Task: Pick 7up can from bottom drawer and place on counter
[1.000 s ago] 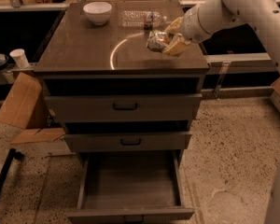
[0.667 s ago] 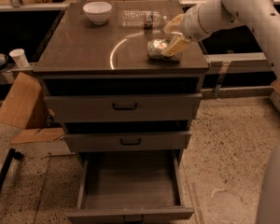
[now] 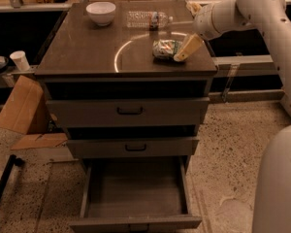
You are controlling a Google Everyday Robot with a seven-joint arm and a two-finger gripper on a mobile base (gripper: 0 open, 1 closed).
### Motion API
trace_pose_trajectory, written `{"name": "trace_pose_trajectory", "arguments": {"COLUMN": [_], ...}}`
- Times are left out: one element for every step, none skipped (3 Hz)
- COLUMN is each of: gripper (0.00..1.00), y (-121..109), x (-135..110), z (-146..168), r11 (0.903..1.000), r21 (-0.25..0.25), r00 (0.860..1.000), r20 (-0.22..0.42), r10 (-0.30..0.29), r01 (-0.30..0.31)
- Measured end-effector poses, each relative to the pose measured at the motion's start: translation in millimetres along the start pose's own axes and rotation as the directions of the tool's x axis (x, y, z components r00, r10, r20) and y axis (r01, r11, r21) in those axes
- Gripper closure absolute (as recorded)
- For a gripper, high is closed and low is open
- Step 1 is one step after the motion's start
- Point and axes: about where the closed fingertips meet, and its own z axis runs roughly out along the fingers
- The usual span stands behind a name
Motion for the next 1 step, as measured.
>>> {"name": "trace_pose_trajectory", "arguments": {"gripper": [0.0], "y": [-7.6], "x": [3.6], "z": [-2.7], "r11": [0.9996], "r21": [0.021], "r00": [0.999], "r20": [0.03], "r10": [0.017], "r01": [-0.017]}}
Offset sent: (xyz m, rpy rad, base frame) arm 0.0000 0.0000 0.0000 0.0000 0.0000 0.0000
